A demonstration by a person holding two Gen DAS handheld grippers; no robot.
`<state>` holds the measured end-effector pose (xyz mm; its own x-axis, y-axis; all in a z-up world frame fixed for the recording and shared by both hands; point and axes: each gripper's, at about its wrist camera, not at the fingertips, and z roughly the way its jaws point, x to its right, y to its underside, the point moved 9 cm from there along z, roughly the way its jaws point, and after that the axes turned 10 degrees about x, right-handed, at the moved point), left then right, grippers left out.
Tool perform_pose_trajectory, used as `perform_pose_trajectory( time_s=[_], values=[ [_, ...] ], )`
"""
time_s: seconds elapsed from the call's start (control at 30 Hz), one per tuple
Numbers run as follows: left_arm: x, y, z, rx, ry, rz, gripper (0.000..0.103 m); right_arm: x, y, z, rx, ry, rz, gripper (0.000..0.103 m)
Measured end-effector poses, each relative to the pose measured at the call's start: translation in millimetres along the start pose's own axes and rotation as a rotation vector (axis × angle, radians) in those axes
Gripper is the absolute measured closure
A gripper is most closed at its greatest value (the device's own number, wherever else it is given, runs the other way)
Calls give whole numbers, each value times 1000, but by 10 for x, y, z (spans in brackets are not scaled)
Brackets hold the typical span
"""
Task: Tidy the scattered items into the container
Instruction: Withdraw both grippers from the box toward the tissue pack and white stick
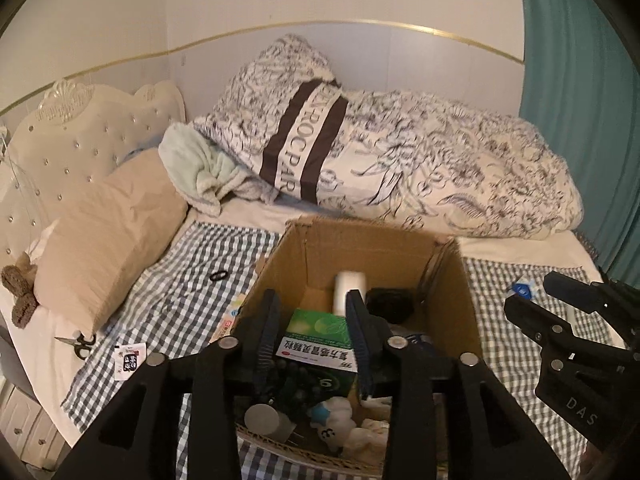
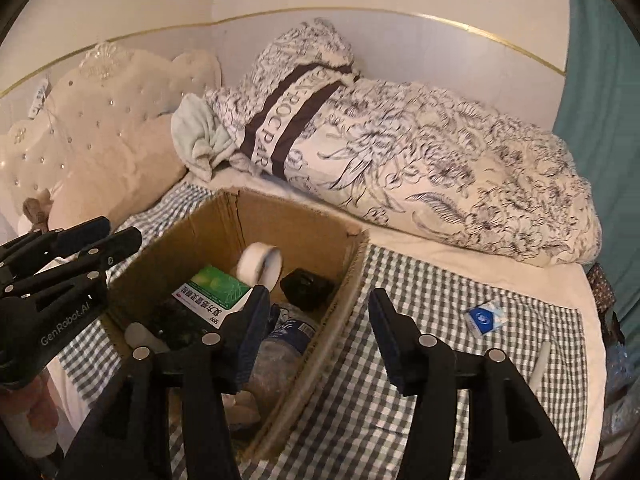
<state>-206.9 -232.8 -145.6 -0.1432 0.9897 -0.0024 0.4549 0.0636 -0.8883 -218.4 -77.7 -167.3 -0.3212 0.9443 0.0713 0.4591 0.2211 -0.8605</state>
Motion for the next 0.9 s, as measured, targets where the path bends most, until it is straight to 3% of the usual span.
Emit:
perform_pose_trajectory(
  time_s=[0.13, 0.23, 0.3, 0.43, 0.53, 0.9],
  values=[
    [94, -146, -256, 46, 9, 1, 44, 111, -101, -297, 49, 15, 19, 43],
    [159, -251, -459, 94, 10, -1, 26, 213, -168, -540, 88, 31, 30, 37],
    [203, -319, -607, 132, 7, -9, 21, 266, -201, -686, 115, 37, 34, 30],
    [312, -404, -828, 172, 10, -13, 1, 403, -256, -1005, 176, 56, 50, 17],
    [388, -441, -965, 192, 6, -15, 0, 516, -280, -1210, 212, 73, 56, 1],
    [785, -376, -1228, 198, 38, 3, 0, 957, -155, -1644, 237, 158, 66, 0]
  ],
)
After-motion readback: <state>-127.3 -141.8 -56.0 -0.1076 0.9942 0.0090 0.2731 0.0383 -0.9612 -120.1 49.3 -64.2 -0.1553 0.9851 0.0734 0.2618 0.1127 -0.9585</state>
